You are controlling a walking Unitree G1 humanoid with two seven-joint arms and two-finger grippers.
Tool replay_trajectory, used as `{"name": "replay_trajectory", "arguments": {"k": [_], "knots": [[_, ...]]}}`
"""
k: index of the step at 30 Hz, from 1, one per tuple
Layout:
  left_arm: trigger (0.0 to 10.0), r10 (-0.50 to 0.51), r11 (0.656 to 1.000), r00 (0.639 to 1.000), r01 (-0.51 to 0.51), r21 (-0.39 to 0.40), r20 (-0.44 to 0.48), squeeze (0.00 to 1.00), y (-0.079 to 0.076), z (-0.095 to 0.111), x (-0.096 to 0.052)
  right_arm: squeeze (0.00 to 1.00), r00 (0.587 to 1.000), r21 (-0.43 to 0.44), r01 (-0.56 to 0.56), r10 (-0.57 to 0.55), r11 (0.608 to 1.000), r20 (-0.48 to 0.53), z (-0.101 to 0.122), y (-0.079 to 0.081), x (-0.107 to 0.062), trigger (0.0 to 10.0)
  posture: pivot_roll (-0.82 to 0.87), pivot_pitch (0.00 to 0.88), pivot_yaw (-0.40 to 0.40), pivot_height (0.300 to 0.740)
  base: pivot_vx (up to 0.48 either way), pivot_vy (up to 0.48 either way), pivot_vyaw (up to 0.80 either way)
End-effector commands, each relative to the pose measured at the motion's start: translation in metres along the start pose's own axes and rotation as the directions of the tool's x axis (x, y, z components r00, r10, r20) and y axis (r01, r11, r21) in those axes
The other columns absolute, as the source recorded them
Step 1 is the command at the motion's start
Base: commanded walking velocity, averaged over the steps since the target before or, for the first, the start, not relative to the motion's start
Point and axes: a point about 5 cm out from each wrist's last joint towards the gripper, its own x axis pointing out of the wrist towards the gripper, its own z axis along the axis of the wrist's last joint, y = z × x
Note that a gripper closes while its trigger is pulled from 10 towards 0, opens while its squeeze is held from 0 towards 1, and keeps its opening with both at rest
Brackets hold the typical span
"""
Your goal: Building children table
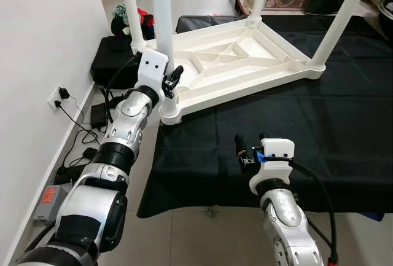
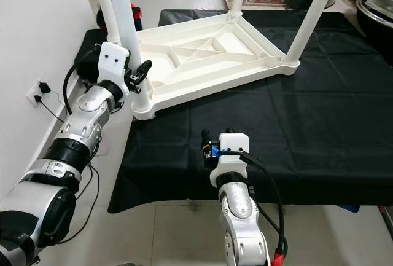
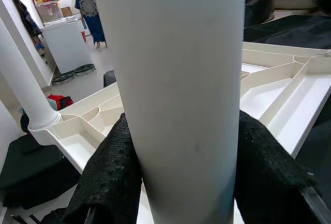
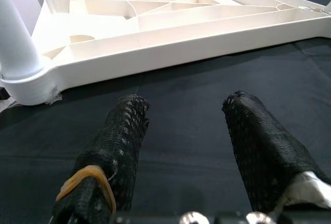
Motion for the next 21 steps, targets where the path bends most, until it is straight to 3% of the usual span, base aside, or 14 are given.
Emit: {"name": "replay_trajectory", "arguments": {"k": [1,3,6,13,16,19,21], "knots": [[0.0,0.021,0.999,1.0,-0.02,0.041,-0.014,0.0,0.003,-0.001,0.0,0.0,1.0,-0.007,0.001,-0.001,1.0,-0.007,0.0,0.001,-0.002,10.0,0.04,0.065,0.0,0.74,0.0,0.0,0.0],[0.0,0.079,0.996,0.997,-0.079,0.031,-0.012,0.0,0.005,0.0,0.0,0.0,1.0,-0.009,0.003,-0.003,1.0,-0.009,-0.001,0.001,-0.002,10.0,0.04,0.054,-0.002,0.74,0.0,0.0,0.0],[0.0,0.083,0.996,0.997,-0.083,0.025,-0.006,0.0,0.003,0.001,-0.001,0.0,1.0,-0.009,0.004,-0.004,1.0,-0.009,-0.001,0.001,-0.002,10.0,0.04,0.054,-0.002,0.74,0.0,0.0,0.0],[0.0,0.035,0.998,0.999,-0.033,-0.058,0.034,0.0,-0.029,0.012,-0.001,0.0,1.0,-0.009,0.011,-0.011,1.0,-0.004,0.0,0.0,0.0,10.0,0.05,0.051,-0.001,0.74,0.0,0.0,0.0],[0.0,-0.018,0.998,0.995,0.024,-0.065,0.096,0.0,-0.046,0.031,0.002,0.0,1.0,-0.006,0.014,-0.014,1.0,-0.001,0.0,0.0,0.001,10.0,0.05,0.054,0.009,0.74,0.0,0.0,0.0],[0.0,-0.032,0.997,0.992,0.04,-0.066,0.118,0.0,-0.05,0.038,0.003,0.0,1.0,-0.006,0.016,-0.016,1.0,0.0,0.0,0.001,0.001,10.0,0.05,0.054,0.009,0.74,0.0,0.0,0.0],[0.0,-0.066,0.998,0.977,0.07,-0.01,0.202,0.0,-0.05,0.065,0.012,0.0,1.0,0.0,0.021,-0.021,1.0,-0.001,0.0,0.001,0.002,10.0,0.06,0.052,0.009,0.74,0.0,0.0,0.0]]}}
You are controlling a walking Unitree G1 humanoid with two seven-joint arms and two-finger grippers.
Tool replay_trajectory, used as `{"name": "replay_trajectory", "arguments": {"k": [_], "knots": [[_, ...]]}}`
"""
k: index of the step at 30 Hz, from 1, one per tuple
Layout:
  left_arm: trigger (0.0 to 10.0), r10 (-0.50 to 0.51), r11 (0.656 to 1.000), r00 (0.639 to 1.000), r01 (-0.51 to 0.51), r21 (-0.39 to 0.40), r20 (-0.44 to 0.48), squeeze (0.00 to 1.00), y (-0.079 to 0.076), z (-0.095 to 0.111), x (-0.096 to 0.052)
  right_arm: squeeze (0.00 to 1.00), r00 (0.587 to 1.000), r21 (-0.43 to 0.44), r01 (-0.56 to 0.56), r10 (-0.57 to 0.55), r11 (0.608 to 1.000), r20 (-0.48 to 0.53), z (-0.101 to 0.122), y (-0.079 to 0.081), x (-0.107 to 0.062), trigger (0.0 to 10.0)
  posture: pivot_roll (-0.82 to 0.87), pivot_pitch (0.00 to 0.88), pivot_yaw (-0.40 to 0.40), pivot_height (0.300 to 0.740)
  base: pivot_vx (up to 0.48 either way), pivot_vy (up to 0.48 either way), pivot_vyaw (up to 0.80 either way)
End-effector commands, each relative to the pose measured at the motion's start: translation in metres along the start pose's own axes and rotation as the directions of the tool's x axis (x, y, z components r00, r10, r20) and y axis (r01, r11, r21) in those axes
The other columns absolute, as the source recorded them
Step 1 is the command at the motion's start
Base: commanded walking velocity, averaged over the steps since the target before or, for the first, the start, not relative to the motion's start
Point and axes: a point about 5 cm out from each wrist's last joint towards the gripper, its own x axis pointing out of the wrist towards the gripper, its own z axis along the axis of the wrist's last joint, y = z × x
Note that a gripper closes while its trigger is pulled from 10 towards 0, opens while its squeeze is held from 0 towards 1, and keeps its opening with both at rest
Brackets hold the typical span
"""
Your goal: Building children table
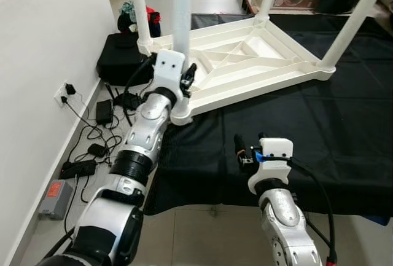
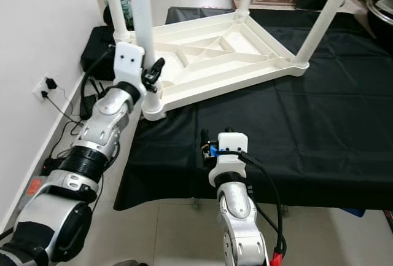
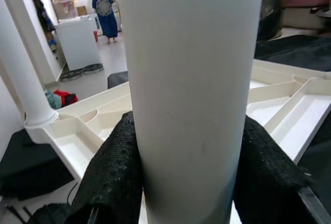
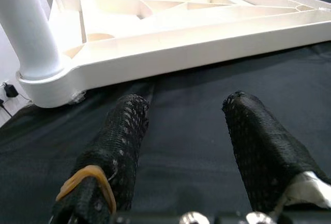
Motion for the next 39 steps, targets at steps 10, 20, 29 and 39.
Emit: {"name": "replay_trajectory", "arguments": {"k": [10,20,29,39], "knots": [[0.0,-0.002,0.992,0.966,-0.029,0.119,0.257,0.0,0.017,0.097,0.037,0.0,1.0,0.003,0.004,-0.004,1.0,-0.022,-0.005,0.001,0.001,10.0,0.06,0.053,0.004,0.74,0.0,0.0,0.0],[0.0,-0.042,0.996,0.964,0.019,0.09,0.262,0.0,-0.014,0.1,0.031,0.0,0.999,0.009,0.016,-0.016,1.0,-0.028,-0.006,-0.001,0.001,10.0,0.06,0.053,0.006,0.74,0.0,0.0,0.0],[0.0,-0.105,0.994,0.973,0.094,0.062,0.207,0.0,-0.049,0.075,0.018,0.0,0.999,0.014,0.021,-0.021,1.0,-0.028,-0.005,-0.002,0.002,10.0,0.06,0.054,0.005,0.74,0.0,0.0,0.0],[0.0,-0.21,0.975,0.967,0.218,-0.043,0.147,0.0,-0.117,0.039,0.0,0.0,0.987,-0.059,0.158,-0.157,0.986,0.02,0.005,-0.022,0.002,10.0,0.05,0.057,0.022,0.74,0.0,0.0,0.0]]}}
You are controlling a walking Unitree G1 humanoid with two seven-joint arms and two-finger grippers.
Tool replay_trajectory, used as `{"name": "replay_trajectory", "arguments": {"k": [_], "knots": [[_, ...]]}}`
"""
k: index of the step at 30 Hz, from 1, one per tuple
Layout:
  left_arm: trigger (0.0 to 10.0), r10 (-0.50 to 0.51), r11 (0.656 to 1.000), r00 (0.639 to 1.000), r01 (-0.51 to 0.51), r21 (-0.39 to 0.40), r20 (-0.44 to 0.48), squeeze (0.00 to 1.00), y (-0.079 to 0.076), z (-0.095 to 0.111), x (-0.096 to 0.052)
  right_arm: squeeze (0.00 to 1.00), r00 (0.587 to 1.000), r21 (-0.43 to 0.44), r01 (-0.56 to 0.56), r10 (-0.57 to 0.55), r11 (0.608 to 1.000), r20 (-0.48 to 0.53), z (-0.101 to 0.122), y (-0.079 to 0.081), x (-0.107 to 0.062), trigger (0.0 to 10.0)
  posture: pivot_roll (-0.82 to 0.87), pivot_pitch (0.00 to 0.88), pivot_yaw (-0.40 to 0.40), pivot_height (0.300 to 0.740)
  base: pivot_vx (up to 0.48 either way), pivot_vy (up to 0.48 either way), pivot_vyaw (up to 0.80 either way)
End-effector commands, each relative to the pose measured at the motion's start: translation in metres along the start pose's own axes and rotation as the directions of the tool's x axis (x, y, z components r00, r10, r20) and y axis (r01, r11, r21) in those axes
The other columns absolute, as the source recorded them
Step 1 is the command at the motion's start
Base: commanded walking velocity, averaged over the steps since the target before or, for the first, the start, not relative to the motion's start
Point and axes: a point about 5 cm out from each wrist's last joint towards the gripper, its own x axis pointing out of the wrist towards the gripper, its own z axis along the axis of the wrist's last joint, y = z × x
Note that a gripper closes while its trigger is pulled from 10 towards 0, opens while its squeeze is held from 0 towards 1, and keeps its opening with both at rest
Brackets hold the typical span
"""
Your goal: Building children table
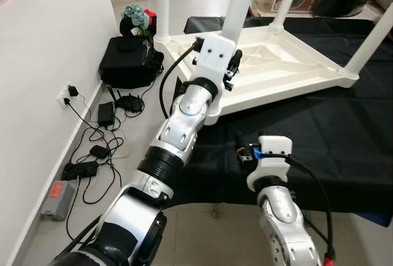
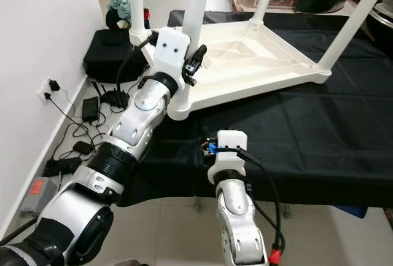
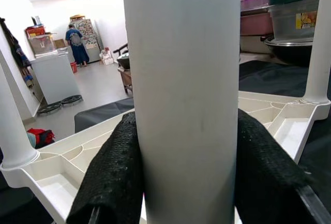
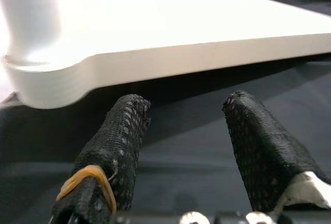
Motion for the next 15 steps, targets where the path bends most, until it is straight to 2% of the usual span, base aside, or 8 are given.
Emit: {"name": "replay_trajectory", "arguments": {"k": [1,2,3,7,10,11,12,15], "knots": [[0.0,-0.1,0.994,0.994,0.102,-0.048,0.048,0.0,-0.045,0.007,-0.004,0.0,0.995,-0.012,0.093,-0.093,0.996,0.025,0.008,-0.018,0.002,10.0,0.04,0.058,0.023,0.74,0.0,0.0,0.0],[0.0,-0.1,0.994,0.994,0.102,-0.048,0.048,0.0,-0.045,0.007,-0.004,0.0,0.995,-0.012,0.093,-0.093,0.996,0.025,0.008,-0.018,0.002,10.0,0.04,0.058,0.023,0.74,0.0,0.0,0.0],[0.0,-0.078,0.995,0.997,0.079,-0.052,0.023,0.0,-0.044,0.002,-0.007,0.0,0.992,-0.016,0.119,-0.118,0.993,0.04,0.012,-0.027,0.003,10.0,0.04,0.061,0.027,0.74,0.0,0.0,0.0],[0.0,-0.049,0.997,0.999,0.049,-0.057,-0.002,0.0,-0.041,-0.003,-0.01,0.0,0.988,-0.025,0.145,-0.144,0.989,0.059,0.015,-0.038,0.004,10.0,0.04,0.065,0.031,0.74,0.0,0.0,0.0],[0.0,-0.049,0.997,0.999,0.049,-0.057,-0.002,0.0,-0.041,-0.003,-0.01,0.0,0.988,-0.025,0.145,-0.144,0.989,0.059,0.015,-0.038,0.004,10.0,0.04,0.065,0.031,0.74,0.0,0.0,0.0],[0.0,-0.041,0.997,0.999,0.041,-0.068,-0.007,0.0,-0.041,-0.005,-0.012,0.0,0.978,-0.059,0.196,-0.191,0.979,0.086,0.021,-0.048,0.004,10.0,0.03,0.065,0.029,0.74,0.0,0.0,0.0],[0.0,-0.04,0.995,0.999,0.04,-0.087,-0.003,0.0,-0.046,-0.006,-0.014,0.0,0.936,-0.103,0.339,-0.324,0.935,0.141,0.035,-0.068,0.005,10.0,0.03,0.067,0.034,0.74,0.0,0.0,0.0],[0.0,-0.034,0.995,0.999,0.034,-0.098,0.004,0.0,-0.052,-0.004,-0.015,0.0,0.92,-0.112,0.378,-0.36,0.919,0.155,0.039,-0.073,0.006,10.0,0.02,0.069,0.036,0.74,0.0,0.0,0.0]]}}
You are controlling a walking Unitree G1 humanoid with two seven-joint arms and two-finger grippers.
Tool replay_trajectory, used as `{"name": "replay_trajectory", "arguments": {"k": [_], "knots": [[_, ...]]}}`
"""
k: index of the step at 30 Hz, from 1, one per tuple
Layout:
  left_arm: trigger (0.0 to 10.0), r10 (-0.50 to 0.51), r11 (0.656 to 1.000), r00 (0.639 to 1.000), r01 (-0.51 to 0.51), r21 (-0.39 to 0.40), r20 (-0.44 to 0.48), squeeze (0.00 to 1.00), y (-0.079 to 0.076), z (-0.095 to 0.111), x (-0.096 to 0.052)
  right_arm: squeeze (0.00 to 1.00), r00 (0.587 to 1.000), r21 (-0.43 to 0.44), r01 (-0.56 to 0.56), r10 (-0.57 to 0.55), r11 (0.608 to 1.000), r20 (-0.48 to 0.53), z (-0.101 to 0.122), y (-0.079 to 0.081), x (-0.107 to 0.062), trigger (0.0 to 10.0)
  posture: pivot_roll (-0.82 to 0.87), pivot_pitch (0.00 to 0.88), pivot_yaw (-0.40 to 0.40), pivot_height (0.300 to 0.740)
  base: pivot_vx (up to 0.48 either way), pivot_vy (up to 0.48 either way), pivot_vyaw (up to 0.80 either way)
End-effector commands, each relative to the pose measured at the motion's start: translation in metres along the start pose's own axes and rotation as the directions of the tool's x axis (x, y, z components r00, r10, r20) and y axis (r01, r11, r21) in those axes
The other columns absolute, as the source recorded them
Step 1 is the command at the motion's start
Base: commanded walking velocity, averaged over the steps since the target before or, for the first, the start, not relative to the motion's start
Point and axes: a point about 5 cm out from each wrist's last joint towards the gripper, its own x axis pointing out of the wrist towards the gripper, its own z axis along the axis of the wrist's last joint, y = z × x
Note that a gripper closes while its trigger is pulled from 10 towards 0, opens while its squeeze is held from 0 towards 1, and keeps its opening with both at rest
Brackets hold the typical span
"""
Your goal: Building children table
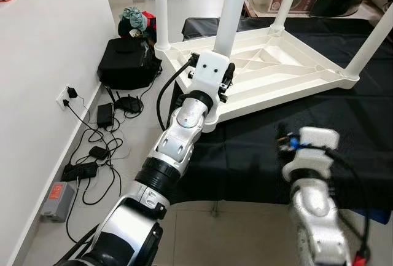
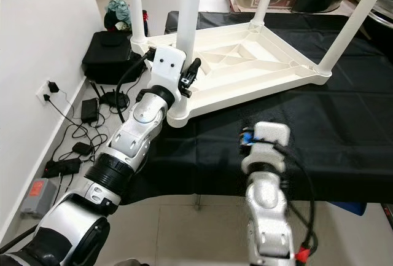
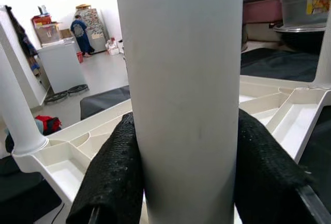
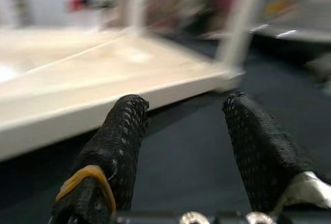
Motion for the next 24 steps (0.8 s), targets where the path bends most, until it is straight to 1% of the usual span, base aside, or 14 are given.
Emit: {"name": "replay_trajectory", "arguments": {"k": [1,3,5,8,9,11,12,16,17,18,20,21,22,24], "knots": [[0.0,-0.082,0.992,0.995,0.087,-0.097,0.056,0.0,-0.057,0.015,-0.004,0.0,1.0,-0.012,0.026,-0.026,1.0,-0.011,0.0,0.0,-0.001,10.0,0.03,0.068,0.032,0.74,0.0,0.0,0.0],[0.0,-0.082,0.992,0.995,0.087,-0.097,0.056,0.0,-0.057,0.015,-0.004,0.0,1.0,-0.012,0.026,-0.026,1.0,-0.011,0.0,0.0,-0.001,10.0,0.03,0.068,0.032,0.74,0.0,0.0,0.0],[0.0,-0.073,0.987,0.994,0.084,-0.136,0.083,0.0,-0.065,0.023,-0.004,0.0,1.0,0.011,0.018,-0.017,1.0,-0.015,0.001,0.005,-0.002,10.0,0.03,0.068,0.036,0.74,0.0,0.0,0.0],[0.0,-0.073,0.985,0.992,0.087,-0.149,0.101,0.0,-0.069,0.029,-0.003,0.0,1.0,0.013,0.011,-0.011,1.0,-0.015,0.001,0.007,-0.002,10.0,0.02,0.068,0.034,0.74,0.0,0.0,0.0],[0.0,-0.079,0.982,0.989,0.099,-0.161,0.125,0.0,-0.075,0.036,-0.002,0.0,1.0,0.013,0.0,0.0,1.0,-0.016,0.001,0.009,-0.003,10.0,0.02,0.07,0.037,0.74,0.0,0.0,0.0],[0.0,-0.079,0.982,0.989,0.099,-0.161,0.125,0.0,-0.075,0.036,-0.002,0.0,1.0,0.013,0.0,0.0,1.0,-0.016,0.001,0.009,-0.003,10.0,0.02,0.07,0.037,0.74,0.0,0.0,0.0],[0.0,-0.083,0.98,0.986,0.107,-0.17,0.141,0.0,-0.08,0.042,-0.001,0.0,1.0,0.013,-0.004,0.004,1.0,-0.017,0.001,0.01,-0.004,10.0,0.02,0.067,0.038,0.74,0.0,0.0,0.0],[0.0,-0.083,0.98,0.986,0.107,-0.17,0.141,0.0,-0.08,0.042,-0.001,0.0,1.0,0.013,-0.004,0.004,1.0,-0.017,0.001,0.01,-0.004,10.0,0.02,0.067,0.038,0.74,0.0,0.0,0.0],[0.0,-0.09,0.977,0.986,0.115,-0.178,0.142,0.0,-0.089,0.045,-0.001,0.0,1.0,0.011,-0.002,0.002,1.0,-0.019,0.001,0.01,-0.005,10.0,0.02,0.064,0.039,0.74,0.0,0.0,0.0],[0.0,-0.133,0.967,0.982,0.158,-0.198,0.132,0.0,-0.105,0.046,-0.004,0.0,0.999,0.002,0.021,-0.021,1.0,-0.028,0.0,0.006,-0.005,10.0,0.02,0.062,0.039,0.74,0.0,0.0,0.0],[0.0,-0.133,0.967,0.982,0.158,-0.198,0.132,0.0,-0.105,0.046,-0.004,0.0,0.999,0.002,0.021,-0.021,1.0,-0.028,0.0,0.006,-0.005,10.0,0.02,0.062,0.039,0.74,0.0,0.0,0.0],[0.0,-0.17,0.957,0.977,0.194,-0.217,0.126,0.0,-0.117,0.046,-0.007,0.0,0.999,-0.008,0.042,-0.042,0.999,-0.032,-0.001,0.002,-0.005,10.0,0.02,0.063,0.043,0.74,0.0,0.0,0.0],[0.0,-0.265,0.929,0.954,0.292,-0.229,0.141,0.0,-0.137,0.05,-0.013,0.0,0.995,-0.018,0.085,-0.086,0.996,-0.042,-0.003,-0.007,-0.003,10.0,0.01,0.061,0.046,0.74,0.0,0.0,0.0],[0.0,-0.265,0.929,0.954,0.292,-0.229,0.141,0.0,-0.137,0.05,-0.013,0.0,0.995,-0.018,0.085,-0.086,0.996,-0.042,-0.003,-0.007,-0.003,10.0,0.01,0.061,0.046,0.74,0.0,0.0,0.0]]}}
